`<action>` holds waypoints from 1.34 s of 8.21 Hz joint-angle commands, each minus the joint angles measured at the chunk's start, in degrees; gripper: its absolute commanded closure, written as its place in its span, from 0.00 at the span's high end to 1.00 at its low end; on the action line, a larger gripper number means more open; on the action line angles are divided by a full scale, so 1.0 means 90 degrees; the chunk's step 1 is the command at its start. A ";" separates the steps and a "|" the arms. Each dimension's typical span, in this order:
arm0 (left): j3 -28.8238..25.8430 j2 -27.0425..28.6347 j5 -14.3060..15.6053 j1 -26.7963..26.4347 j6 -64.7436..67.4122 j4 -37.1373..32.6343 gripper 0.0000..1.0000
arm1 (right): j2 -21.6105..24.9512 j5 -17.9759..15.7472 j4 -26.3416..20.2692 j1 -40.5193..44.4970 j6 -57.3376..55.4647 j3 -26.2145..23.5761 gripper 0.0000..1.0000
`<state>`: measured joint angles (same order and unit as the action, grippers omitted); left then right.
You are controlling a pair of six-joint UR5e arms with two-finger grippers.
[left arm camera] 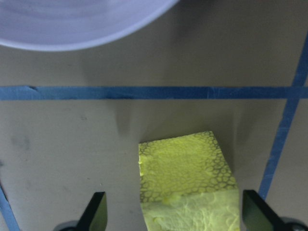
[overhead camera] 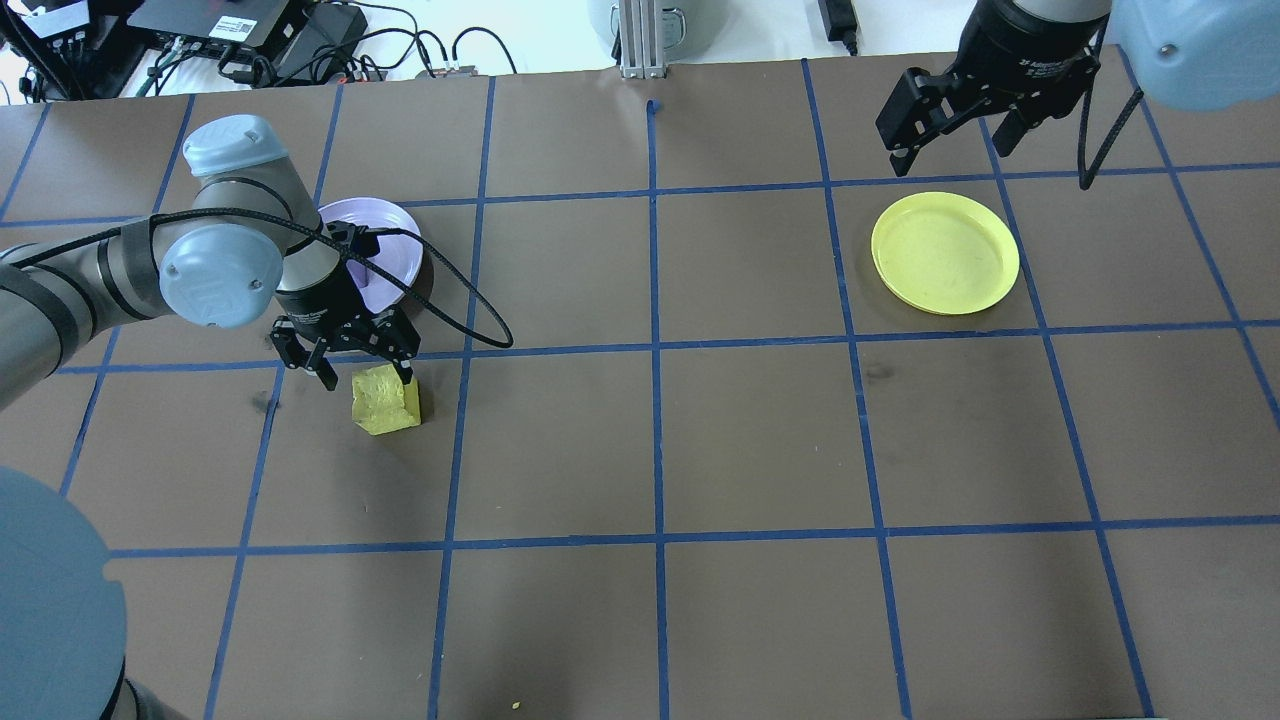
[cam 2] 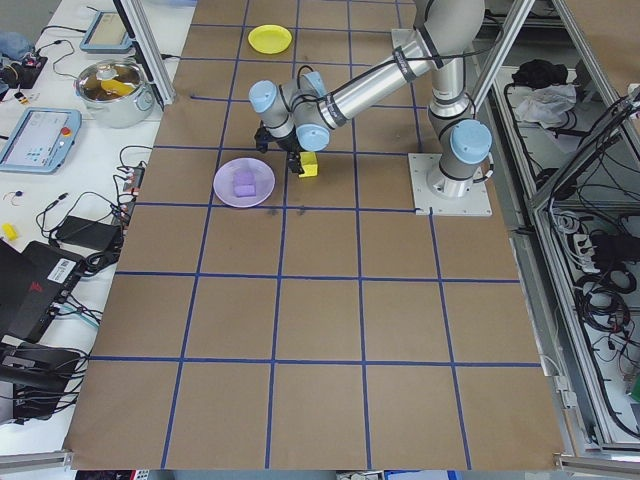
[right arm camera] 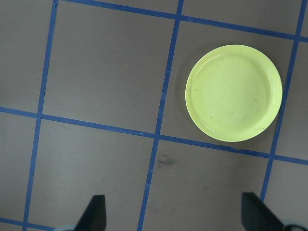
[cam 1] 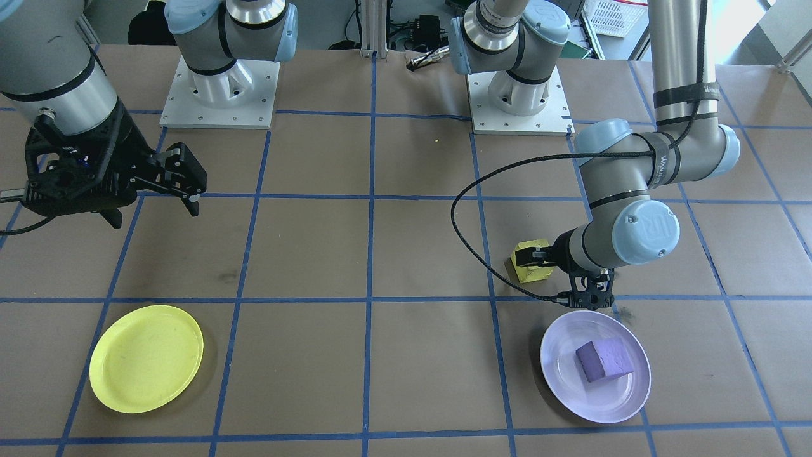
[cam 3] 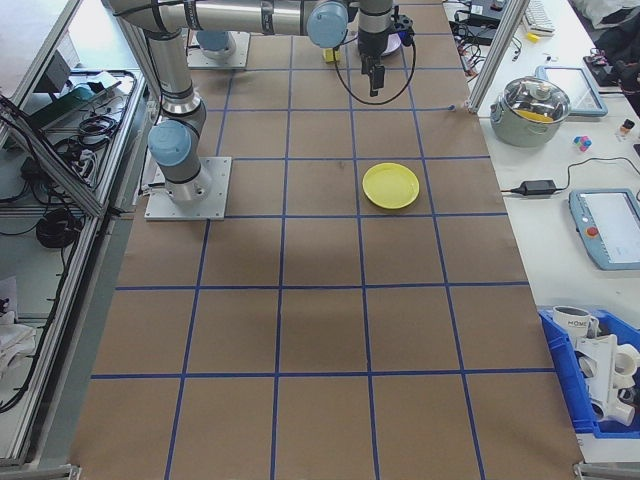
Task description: Sort blocks by color into plates
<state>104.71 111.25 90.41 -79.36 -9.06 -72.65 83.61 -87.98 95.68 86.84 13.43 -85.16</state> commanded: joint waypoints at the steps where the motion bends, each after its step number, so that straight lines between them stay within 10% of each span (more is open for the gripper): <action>1: 0.0181 0.0041 -0.0142 0.0048 0.0010 0.0065 1.00 | -0.0022 0.0020 0.0072 0.0000 -0.0027 0.0000 1.00; 2: 0.0211 0.0032 -0.0356 0.0048 0.0001 0.0084 0.99 | -0.0022 0.0020 0.0072 0.0000 -0.0008 -0.0029 1.00; 4: 0.0221 -0.0125 -0.0436 0.0039 0.0233 0.0065 0.25 | -0.0013 0.0020 0.0091 0.0000 0.0002 -0.0078 1.00; 9: 0.0036 -0.0678 -0.0377 -0.0117 0.0273 -0.0052 0.08 | -0.0003 0.0010 0.0091 0.0000 -0.0017 -0.0088 1.00; 11: -0.0062 -0.0925 -0.1242 -0.0477 0.0303 -0.0257 0.07 | 0.0007 0.0010 0.0091 0.0000 -0.0066 -0.0088 1.00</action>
<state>104.93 105.11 85.25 -81.03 -6.71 -73.91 83.54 -87.88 96.50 86.83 13.21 -85.94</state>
